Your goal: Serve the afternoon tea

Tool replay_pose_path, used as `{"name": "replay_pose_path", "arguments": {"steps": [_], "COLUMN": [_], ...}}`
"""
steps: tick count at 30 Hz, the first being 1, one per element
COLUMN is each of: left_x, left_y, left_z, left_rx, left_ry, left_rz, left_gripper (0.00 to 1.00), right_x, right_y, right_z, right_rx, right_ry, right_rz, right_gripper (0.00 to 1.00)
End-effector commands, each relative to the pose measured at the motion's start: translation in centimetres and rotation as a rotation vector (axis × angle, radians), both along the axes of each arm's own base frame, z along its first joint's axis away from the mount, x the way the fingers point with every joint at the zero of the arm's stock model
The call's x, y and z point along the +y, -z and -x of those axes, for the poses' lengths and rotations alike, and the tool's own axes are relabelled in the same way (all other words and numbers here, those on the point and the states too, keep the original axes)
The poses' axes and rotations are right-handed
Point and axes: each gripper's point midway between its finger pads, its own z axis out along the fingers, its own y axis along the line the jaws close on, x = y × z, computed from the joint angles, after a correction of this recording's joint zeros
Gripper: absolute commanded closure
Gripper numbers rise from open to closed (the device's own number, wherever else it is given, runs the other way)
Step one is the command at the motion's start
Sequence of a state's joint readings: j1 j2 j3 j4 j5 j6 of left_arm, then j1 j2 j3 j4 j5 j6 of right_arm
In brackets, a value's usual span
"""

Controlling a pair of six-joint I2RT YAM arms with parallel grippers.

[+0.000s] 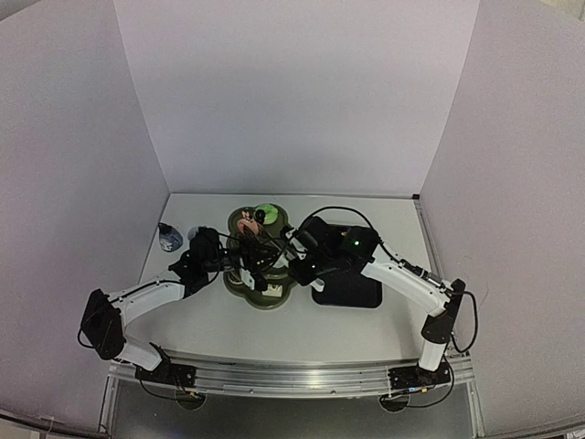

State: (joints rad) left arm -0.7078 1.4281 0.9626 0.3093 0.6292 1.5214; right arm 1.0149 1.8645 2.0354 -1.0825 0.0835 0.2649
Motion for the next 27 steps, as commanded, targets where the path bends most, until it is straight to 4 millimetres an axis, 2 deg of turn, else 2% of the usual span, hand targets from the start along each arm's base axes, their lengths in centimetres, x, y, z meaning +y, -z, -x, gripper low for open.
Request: {"name": "replay_pose_path", "arguments": {"steps": [1, 15, 22, 27], "left_x": [-0.3, -0.1, 0.0, 0.1], "left_y": [-1.3, -2.8, -3.9, -5.1], "left_z": [0.6, 0.5, 0.8, 1.1], "left_rx": [-0.061, -0.135, -0.167, -0.198], "left_ry": [0.041, 0.024, 0.034, 0.039], "left_rz": [0.033, 0.087, 0.116, 0.146], "left_gripper": [1.0, 1.0, 1.0, 1.0], "right_x": [0.5, 0.3, 0.1, -0.3], "right_y": [-2.1, -3.3, -5.2, -4.8], "right_z": [-0.4, -0.4, -0.4, -0.4], "right_rx": [-0.034, -0.057, -0.084, -0.081], "right_ry": [0.008, 0.014, 0.014, 0.029], "right_rz": [-0.059, -0.081, -0.116, -0.105], "right_gripper": [0.61, 0.55, 0.52, 0.5]}}
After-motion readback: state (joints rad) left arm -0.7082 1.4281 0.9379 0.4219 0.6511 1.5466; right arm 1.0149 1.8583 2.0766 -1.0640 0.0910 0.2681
